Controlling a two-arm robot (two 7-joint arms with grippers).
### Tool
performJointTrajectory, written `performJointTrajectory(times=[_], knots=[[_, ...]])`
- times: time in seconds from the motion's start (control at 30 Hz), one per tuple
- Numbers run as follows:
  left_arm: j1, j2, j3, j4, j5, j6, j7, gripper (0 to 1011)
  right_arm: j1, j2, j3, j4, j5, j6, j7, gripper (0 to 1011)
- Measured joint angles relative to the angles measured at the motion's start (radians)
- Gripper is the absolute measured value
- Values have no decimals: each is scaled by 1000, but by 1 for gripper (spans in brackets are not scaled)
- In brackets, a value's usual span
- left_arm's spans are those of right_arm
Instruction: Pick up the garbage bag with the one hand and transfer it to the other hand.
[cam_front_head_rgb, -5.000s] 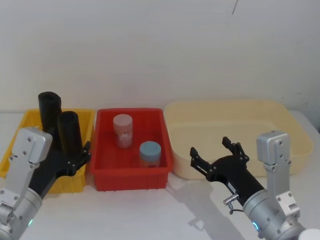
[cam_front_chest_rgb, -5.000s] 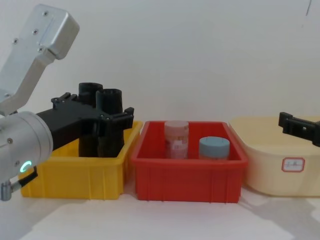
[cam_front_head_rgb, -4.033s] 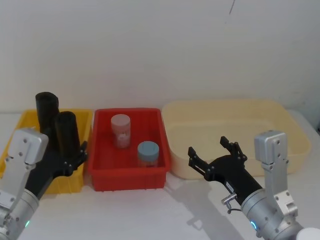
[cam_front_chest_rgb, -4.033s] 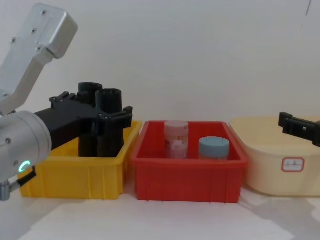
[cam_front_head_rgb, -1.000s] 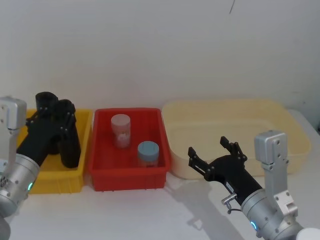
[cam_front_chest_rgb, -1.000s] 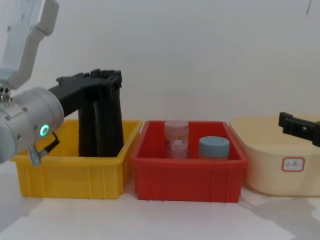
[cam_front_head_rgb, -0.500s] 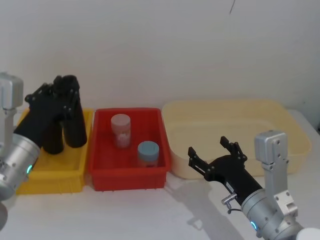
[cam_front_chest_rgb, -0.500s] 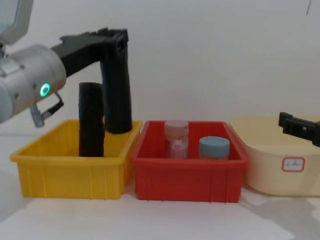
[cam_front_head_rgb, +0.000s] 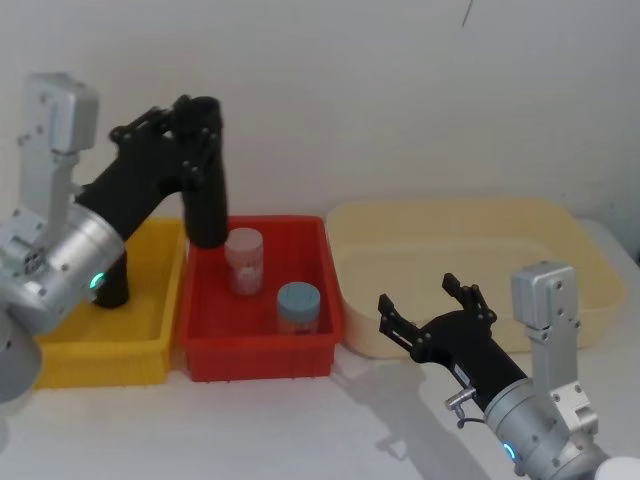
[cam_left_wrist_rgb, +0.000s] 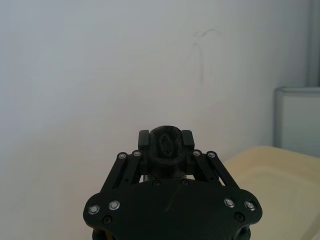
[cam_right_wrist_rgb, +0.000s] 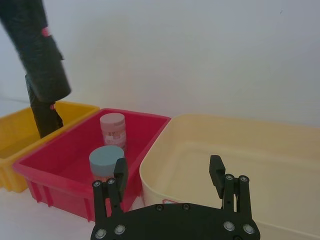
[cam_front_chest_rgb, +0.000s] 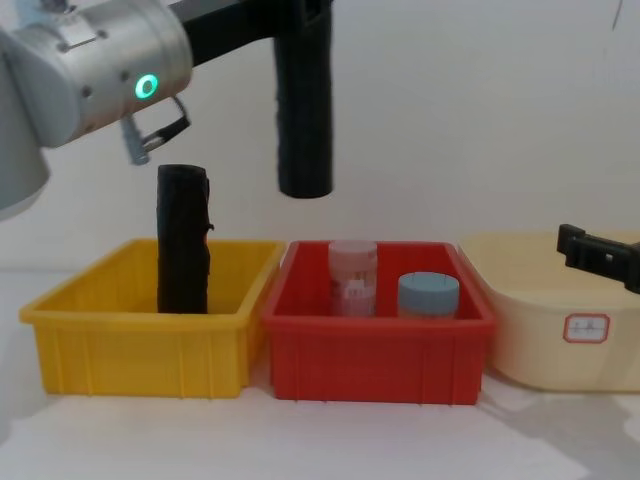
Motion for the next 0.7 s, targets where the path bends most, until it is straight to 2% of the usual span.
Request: performJointTrajectory(times=[0.37, 0.7], knots=[[-115, -65, 68, 119, -44, 19, -115, 358, 0, 0, 0, 0, 0, 0, 0, 1000], [-166, -121, 122, 198, -78, 47, -177, 358, 0, 0, 0, 0, 0, 0, 0, 1000]])
